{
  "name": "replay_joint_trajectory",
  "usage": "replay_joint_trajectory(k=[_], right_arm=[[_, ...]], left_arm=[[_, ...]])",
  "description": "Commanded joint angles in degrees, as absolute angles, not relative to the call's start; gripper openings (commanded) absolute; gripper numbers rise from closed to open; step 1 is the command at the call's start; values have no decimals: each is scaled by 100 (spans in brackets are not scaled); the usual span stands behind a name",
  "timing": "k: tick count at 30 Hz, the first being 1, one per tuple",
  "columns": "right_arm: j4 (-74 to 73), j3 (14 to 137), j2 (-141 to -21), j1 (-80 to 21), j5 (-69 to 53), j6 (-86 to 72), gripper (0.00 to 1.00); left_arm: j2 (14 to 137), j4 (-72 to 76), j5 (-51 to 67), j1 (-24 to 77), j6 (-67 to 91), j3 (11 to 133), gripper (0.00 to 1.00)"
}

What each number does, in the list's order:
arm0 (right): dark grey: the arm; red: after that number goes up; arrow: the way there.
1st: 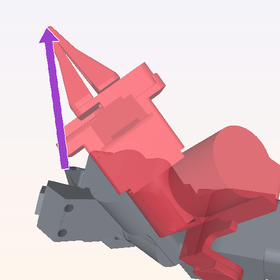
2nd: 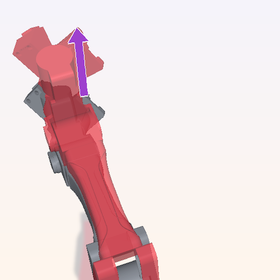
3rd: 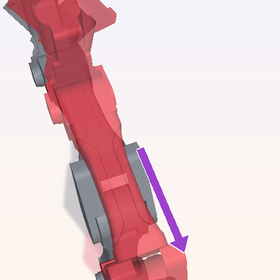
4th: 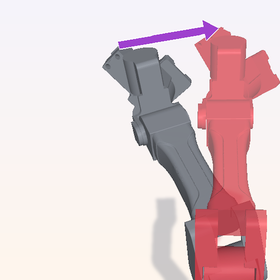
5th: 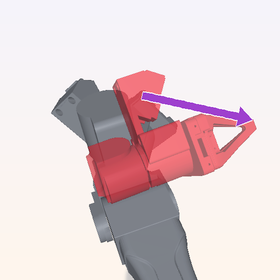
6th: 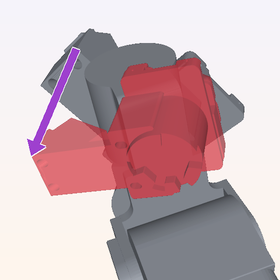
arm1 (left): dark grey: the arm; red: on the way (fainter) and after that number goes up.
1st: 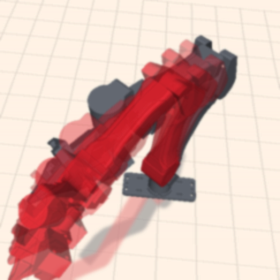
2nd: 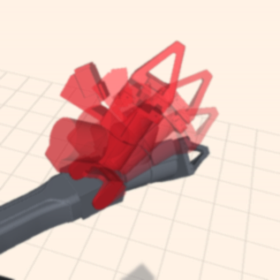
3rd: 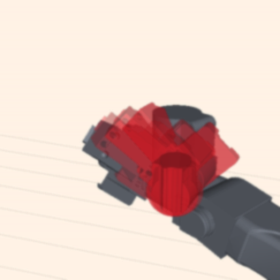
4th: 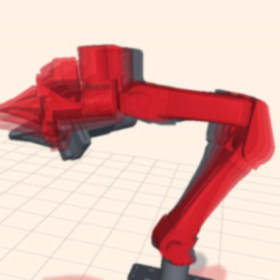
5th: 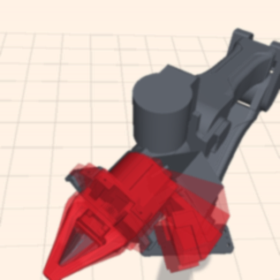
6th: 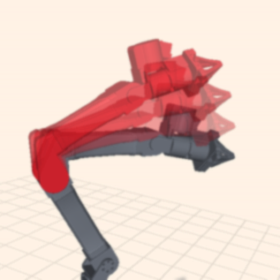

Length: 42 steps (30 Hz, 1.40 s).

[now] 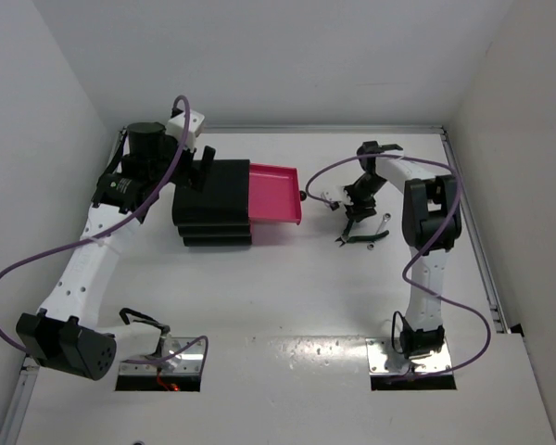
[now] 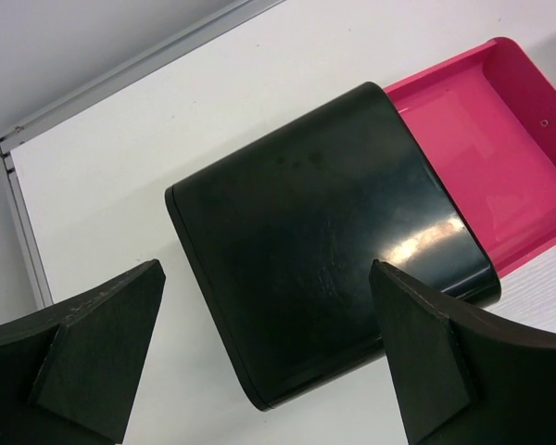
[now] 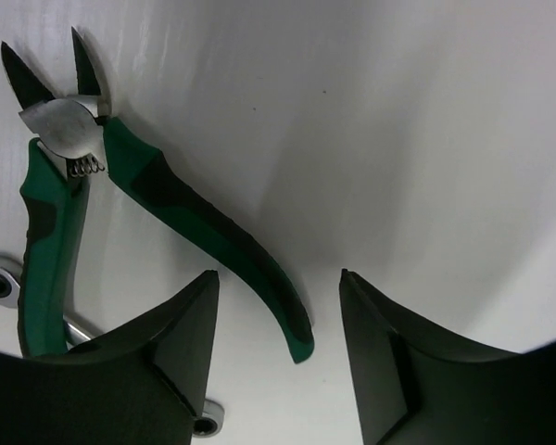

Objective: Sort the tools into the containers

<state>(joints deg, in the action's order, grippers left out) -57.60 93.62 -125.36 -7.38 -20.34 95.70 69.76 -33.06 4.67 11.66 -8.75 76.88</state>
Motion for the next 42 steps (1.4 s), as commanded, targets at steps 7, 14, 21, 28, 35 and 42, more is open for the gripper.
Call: replay_joint_trajectory(k=[7,14,21,28,35,42], right_arm=[[-5695,9159,-12753,-923,-1635,9809,38],[-5107,8316,-12489,-923,-1415,9809,7],[-5045,7278,-11208,-520,-1879,9642,0],[-5520,7058,-9441,17,-2847,8404,0],[-5704,7969,-8613,167,-3593,6343,0],[-5116,9017,-8982,-438,-3991,3846,0]], left_arm=[[6996,-3059,378,1002,-870,7638,99],[6996,-3059,325,1002,-870,7638,99],[6865,-3059,264,1002,-669,7515,99],[6698,-2953,203,1002,-501,7243,99],[6697,-2839,-53,1002,-378,6970,99],[6645,-2786,-53,1002,-325,6855,99]])
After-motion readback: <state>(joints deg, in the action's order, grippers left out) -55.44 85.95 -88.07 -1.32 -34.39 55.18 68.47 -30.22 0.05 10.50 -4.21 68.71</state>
